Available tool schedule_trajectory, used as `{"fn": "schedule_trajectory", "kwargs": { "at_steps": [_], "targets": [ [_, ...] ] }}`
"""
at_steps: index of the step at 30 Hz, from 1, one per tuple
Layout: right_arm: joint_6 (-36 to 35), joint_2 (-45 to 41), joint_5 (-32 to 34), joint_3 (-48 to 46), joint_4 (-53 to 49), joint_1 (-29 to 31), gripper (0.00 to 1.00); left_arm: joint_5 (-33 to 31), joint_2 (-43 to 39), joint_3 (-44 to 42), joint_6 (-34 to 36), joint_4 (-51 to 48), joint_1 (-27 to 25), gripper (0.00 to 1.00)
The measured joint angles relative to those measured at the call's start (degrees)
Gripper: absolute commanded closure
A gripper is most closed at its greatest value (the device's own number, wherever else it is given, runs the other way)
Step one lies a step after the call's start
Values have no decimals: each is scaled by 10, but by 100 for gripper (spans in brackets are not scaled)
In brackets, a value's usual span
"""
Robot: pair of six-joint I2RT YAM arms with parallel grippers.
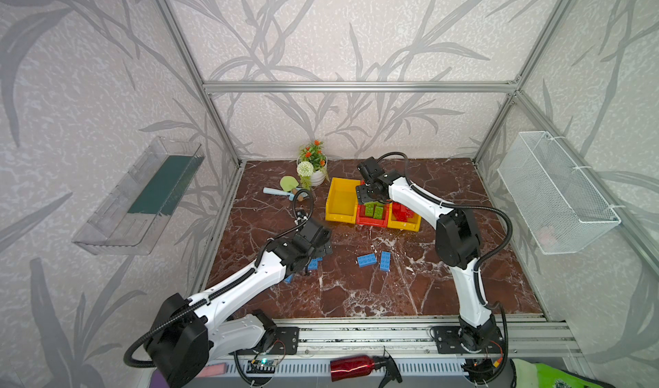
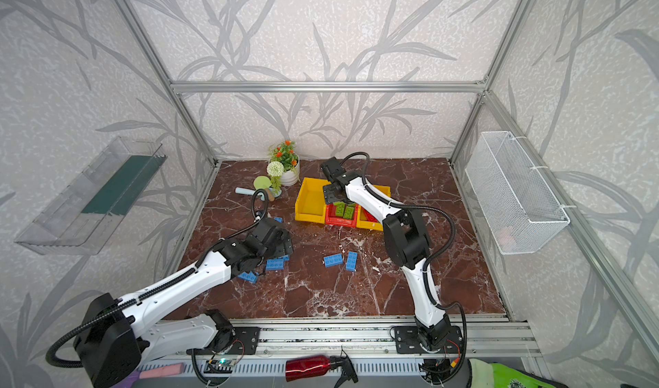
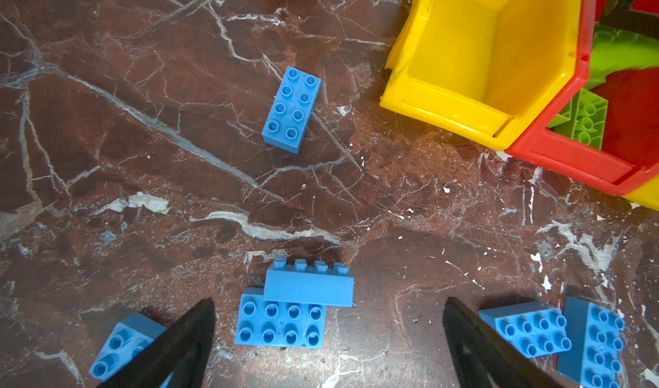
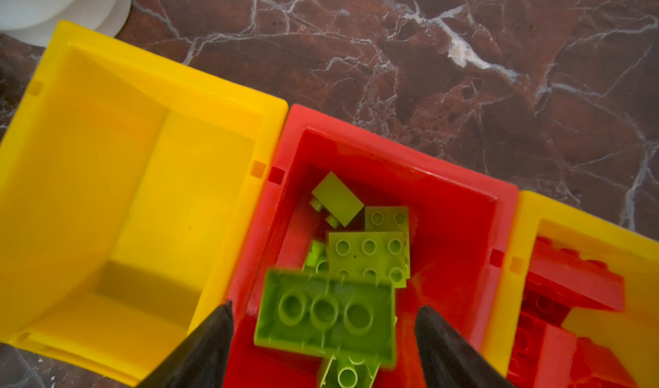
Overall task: Sort the legos into containers by color
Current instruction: 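Lift the lime-green 2x4 brick with the right gripper over the red bin, then release the green brick into the red bin and draw the right arm back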
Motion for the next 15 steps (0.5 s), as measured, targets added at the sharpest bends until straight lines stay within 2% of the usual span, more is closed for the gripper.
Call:
{"fn": "schedule_trajectory", "kwargs": {
  "at_steps": [8,12,15],
  "targets": [
    [-8,-46,-21,-29,-18,0,9,45,9,30,0,-10,-1,1],
    [-1,-140,-31,-112,-24,9,4,67,8,30,-5,-8,-16,1],
    [13,-230,-30,-194,-26,20,1,75,9,30,-18,-5,-48,1]
  ]
}}
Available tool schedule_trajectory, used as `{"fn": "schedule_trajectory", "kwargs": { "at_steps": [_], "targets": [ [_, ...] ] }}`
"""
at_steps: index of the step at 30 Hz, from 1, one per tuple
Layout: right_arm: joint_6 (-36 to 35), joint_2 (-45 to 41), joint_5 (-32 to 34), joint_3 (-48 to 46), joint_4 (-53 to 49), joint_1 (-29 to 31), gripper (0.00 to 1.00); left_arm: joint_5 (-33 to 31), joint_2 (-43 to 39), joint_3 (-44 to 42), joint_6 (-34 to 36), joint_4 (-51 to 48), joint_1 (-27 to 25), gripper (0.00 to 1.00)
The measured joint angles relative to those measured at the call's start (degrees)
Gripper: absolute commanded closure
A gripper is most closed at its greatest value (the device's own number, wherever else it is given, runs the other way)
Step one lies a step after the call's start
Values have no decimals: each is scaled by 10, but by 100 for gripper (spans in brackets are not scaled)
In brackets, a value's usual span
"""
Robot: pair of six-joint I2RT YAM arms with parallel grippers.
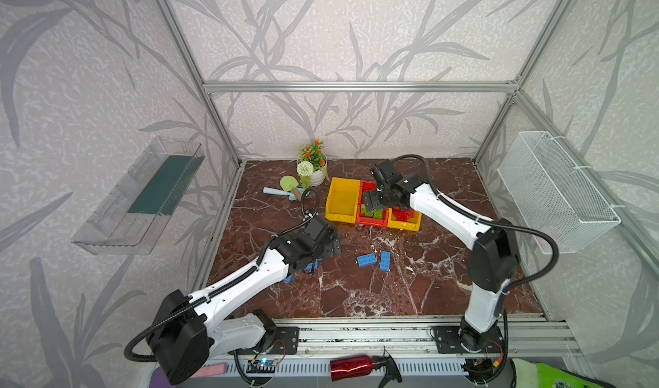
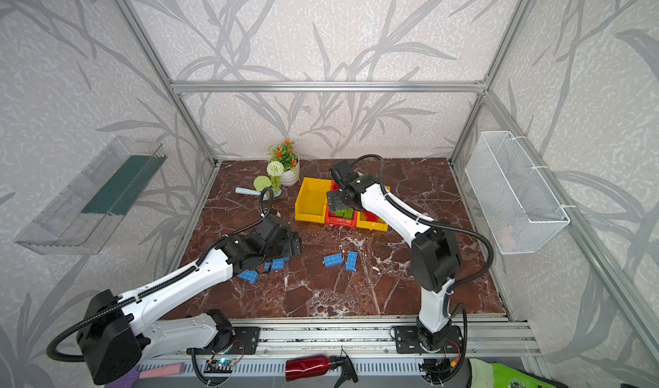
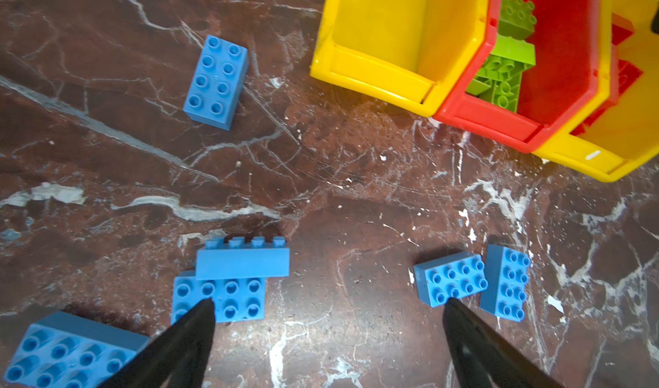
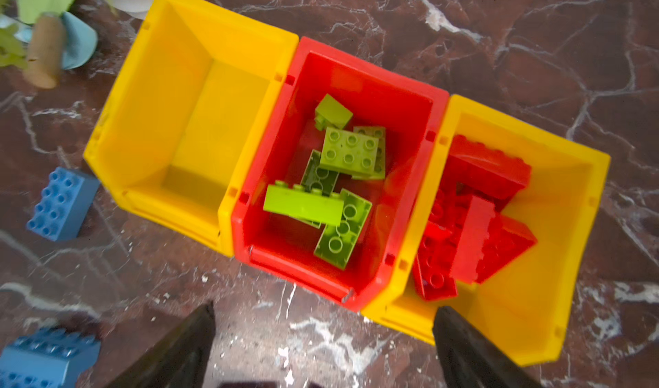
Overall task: Sort the legos into containers by color
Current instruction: 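Release the green brick into the red bin and draw the right arm back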
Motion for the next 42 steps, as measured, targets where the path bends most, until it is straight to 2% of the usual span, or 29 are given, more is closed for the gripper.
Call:
{"fn": "schedule_trajectory", "kwargs": {
  "at_steps": [4,9,14,18,27,42],
  "targets": [
    [26,-127,1,-122,0,14,1,3,16,0,-27,11,-49,1],
    [59,-274,3,-272,-12,19,1,10,86,2,-74,33,-90,1],
    [84,-390,9,-365,-36,19,1,11,166,42,-114,43,-114,1],
    [94,-466,13,-395,-51,19,1,6,233,108,-134,45,-137,3],
    [99,-540,10,-424,-68,19,1,1,356,193,-167,25,-149,15],
    [91,-577,13,-433,-78,18,1,-16,434,276,-166,-29,-148,23]
  ]
}}
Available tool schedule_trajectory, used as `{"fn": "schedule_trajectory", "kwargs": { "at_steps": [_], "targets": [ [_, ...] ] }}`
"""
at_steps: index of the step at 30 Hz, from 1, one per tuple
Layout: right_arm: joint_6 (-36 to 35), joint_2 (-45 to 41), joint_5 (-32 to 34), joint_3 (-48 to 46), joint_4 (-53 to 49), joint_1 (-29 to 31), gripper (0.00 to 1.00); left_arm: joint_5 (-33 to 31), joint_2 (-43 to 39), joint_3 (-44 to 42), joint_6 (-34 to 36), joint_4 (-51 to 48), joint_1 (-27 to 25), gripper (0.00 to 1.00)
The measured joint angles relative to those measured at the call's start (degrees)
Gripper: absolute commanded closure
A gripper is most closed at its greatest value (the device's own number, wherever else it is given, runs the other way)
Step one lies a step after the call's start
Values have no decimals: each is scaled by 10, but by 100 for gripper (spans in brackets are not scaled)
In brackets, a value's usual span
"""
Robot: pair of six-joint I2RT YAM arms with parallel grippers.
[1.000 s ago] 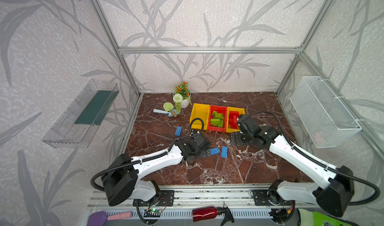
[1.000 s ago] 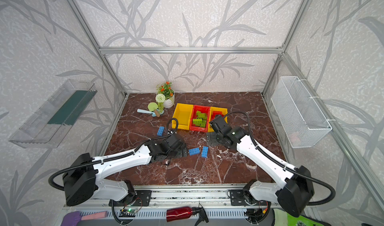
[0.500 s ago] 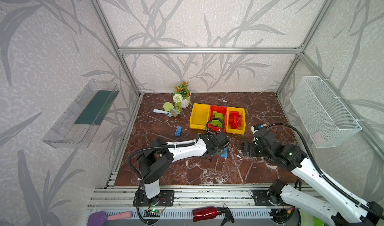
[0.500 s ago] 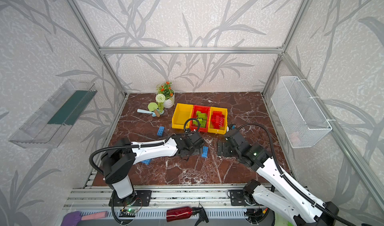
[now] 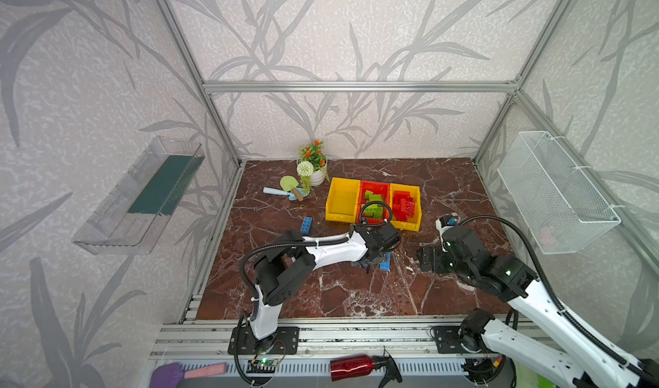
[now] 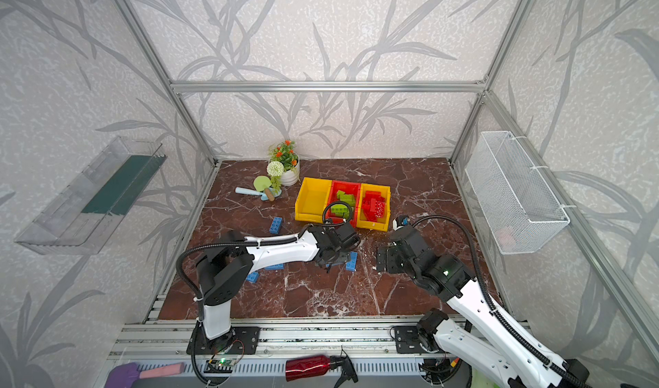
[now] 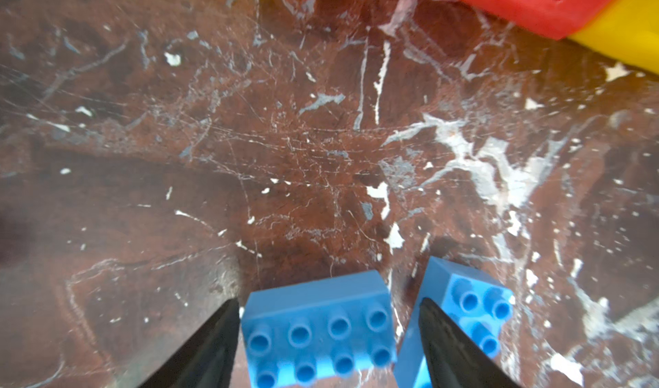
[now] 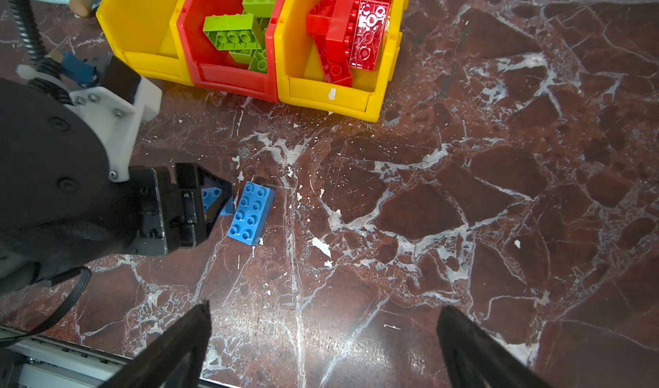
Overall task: Sort the legos into containers by color
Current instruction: 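Release the green brick into the red bin and draw the right arm back, then carry a blue brick with the left gripper into the empty yellow bin and release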
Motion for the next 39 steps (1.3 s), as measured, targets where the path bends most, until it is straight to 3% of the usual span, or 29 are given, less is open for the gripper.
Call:
{"fn": "schedule_trajectory", "kwargs": {
  "at_steps": [5,12,18,25,32,39],
  "targets": [
    [-2,-2,0,-1,0,0,1,0,18,1,-1,-7,0,31],
    [-9,-9,0,-2,-1,-3,1,0,18,3,-5,-11,0,60],
    [-11,-25,0,-2,-10,-3,1,-9,17,10,5,-38,8,76],
    [-11,-33,-3,-2,-19,-3,1,-68,1,87,68,-111,48,77],
    [-11,-27,-3,-1,-22,-3,1,-102,-22,176,159,-126,147,77],
    [-10,0,-2,9,-24,-3,1,-108,46,288,224,-134,230,77]
  ]
}}
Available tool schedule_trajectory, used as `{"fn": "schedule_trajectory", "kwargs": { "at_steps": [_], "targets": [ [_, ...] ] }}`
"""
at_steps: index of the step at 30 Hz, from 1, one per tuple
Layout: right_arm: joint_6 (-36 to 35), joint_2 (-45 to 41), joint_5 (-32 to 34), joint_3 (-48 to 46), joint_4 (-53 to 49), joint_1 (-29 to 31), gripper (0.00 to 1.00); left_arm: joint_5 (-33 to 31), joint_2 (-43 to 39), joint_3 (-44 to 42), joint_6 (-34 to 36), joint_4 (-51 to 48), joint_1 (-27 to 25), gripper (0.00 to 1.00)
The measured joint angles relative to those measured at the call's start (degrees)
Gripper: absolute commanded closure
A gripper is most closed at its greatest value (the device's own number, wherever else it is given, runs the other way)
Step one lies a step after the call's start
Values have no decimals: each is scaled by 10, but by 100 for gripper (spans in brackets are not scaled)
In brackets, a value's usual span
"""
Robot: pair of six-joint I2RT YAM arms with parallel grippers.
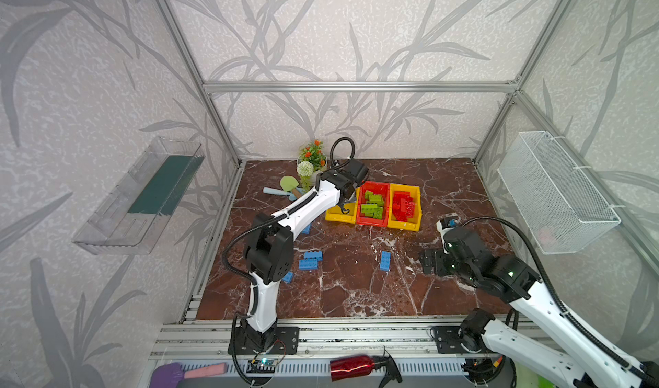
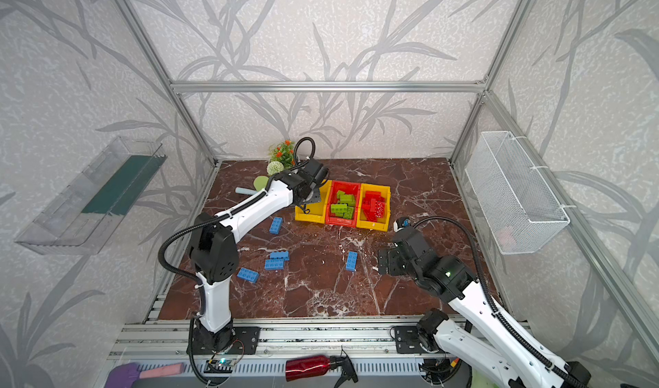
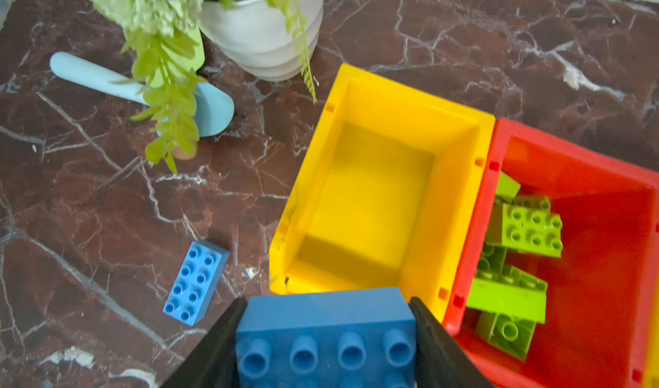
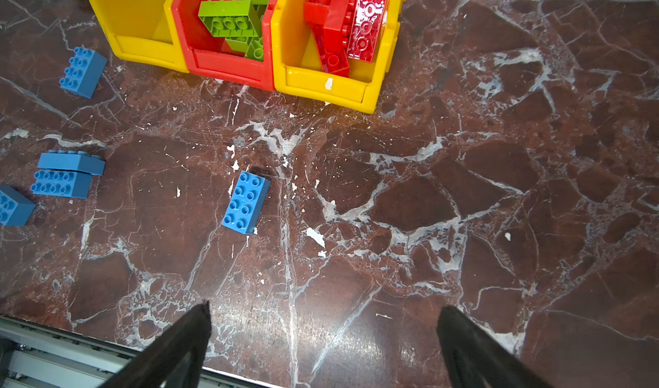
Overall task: Sort the legos into containers by color
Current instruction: 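Carry a blue brick with the left gripper into the empty yellow bin and release, then move the left gripper back down onto a blue 2x4 brick and close it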
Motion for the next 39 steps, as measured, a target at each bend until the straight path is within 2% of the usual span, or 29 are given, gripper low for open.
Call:
{"fn": "schedule_trajectory", "kwargs": {
  "at_steps": [7,9,13,15,20,26,32,35,39],
  "targets": [
    [-1,31,5,24,-2,-3,1,18,129,129,36,-17,26,76],
    [-1,39,8,30,-1,-4,1,25,154,155,42,-22,31,72],
    [-1,51,12,38,-2,-9,1,37,184,201,52,-36,37,39],
    [-2,53,14,39,-2,-10,1,42,192,219,54,-40,39,26],
    [-2,54,15,40,-5,-10,1,54,191,225,58,-40,41,8],
    [2,36,13,40,-12,-10,1,60,146,148,54,-31,34,7],
    [14,-3,11,39,-29,-10,1,63,22,-1,34,2,4,9],
    [19,-19,11,34,-42,-10,1,63,-45,-72,17,25,-33,12],
    [34,-53,10,15,-64,-10,1,67,-108,-158,-9,60,-110,17]
  ]
}}
